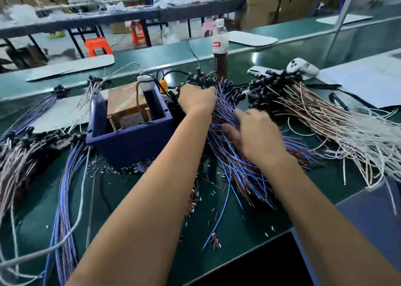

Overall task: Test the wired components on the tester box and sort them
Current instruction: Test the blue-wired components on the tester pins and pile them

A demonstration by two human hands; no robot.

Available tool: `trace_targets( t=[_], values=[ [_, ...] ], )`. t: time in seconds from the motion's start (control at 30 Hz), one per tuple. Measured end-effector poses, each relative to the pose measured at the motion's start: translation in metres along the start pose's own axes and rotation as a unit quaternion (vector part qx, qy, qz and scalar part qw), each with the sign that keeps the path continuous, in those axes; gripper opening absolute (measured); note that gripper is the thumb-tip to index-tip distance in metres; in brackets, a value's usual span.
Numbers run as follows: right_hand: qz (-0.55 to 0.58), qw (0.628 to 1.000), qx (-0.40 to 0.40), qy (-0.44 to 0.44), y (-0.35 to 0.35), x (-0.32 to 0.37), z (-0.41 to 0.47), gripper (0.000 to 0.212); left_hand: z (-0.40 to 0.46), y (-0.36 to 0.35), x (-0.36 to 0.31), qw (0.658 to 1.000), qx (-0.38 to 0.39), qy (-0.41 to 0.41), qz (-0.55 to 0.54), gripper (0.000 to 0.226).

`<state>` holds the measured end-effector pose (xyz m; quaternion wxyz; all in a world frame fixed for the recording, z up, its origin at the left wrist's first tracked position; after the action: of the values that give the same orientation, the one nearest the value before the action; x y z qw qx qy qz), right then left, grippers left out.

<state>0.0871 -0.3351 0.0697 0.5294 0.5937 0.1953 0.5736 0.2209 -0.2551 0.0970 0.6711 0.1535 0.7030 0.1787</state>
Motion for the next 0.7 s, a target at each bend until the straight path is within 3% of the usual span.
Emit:
trace_targets(
  t=[0.07, 0.17, 0.3, 0.4, 0.47, 0.53, 0.7],
  values=[
    [-0.046, 0.992, 0.112, -0.045, -0.018, 0.001, 0.002, 0.100, -0.009, -0.002, 0.007, 1.000, -0.018, -0.008, 0.013, 0.014],
    [-0.051, 0.988, 0.137, -0.051, -0.024, -0.003, 0.008, 0.111, -0.023, 0.004, 0.012, 0.998, -0.046, -0.027, -0.028, 0.030],
    [-0.032, 0.991, 0.119, -0.048, -0.018, 0.000, 0.005, 0.107, -0.048, 0.021, 0.022, 0.996, 0.038, -0.064, -0.057, 0.031],
    [-0.015, 0.998, 0.039, 0.043, -0.017, 0.022, -0.008, 0.095, -0.058, 0.051, 0.038, 0.970, 0.104, -0.162, 0.148, 0.029],
    [0.016, 0.990, 0.019, 0.136, -0.019, 0.050, -0.020, 0.070, -0.060, 0.082, 0.050, 0.940, 0.143, -0.184, 0.249, 0.021],
    [0.061, 0.979, 0.041, 0.191, -0.029, 0.085, -0.035, 0.050, -0.058, 0.120, 0.061, 0.922, 0.128, -0.182, 0.318, 0.017],
    [0.146, 0.955, 0.178, 0.187, -0.076, 0.167, -0.064, 0.055, -0.066, 0.215, 0.099, 0.903, 0.067, -0.107, 0.411, 0.021]
  ],
)
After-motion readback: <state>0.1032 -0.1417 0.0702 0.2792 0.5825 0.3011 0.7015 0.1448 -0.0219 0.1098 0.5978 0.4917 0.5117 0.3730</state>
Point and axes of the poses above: each hand's wrist, its own z-axis towards the middle knuckle, its own y-axis out of the back of the hand, x = y × z, the point moved 1 cm from there along z, towards the middle knuckle, and after that the axes turned 14 degrees about z, right-handed, at the moved point
